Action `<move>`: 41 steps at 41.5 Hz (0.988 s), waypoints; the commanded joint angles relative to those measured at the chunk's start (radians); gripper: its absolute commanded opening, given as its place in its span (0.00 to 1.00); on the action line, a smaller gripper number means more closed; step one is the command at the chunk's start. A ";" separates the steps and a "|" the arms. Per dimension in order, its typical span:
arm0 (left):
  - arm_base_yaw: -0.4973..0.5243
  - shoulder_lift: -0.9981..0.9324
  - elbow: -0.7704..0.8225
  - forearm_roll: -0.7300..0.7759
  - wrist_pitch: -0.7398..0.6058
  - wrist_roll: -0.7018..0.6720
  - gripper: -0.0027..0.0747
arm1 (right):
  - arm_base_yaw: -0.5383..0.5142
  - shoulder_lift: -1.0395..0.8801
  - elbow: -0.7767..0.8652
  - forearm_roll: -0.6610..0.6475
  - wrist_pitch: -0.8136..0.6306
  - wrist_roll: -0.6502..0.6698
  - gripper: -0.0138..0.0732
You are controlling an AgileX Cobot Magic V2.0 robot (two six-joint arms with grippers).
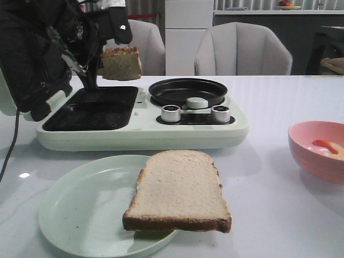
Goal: Make breakfast with bread and shrimp
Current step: 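Carry the bread slice onto the far waffle plate and release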
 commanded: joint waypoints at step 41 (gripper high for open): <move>0.030 -0.082 0.088 0.050 -0.024 -0.022 0.70 | -0.005 0.000 -0.028 -0.007 -0.065 -0.005 0.80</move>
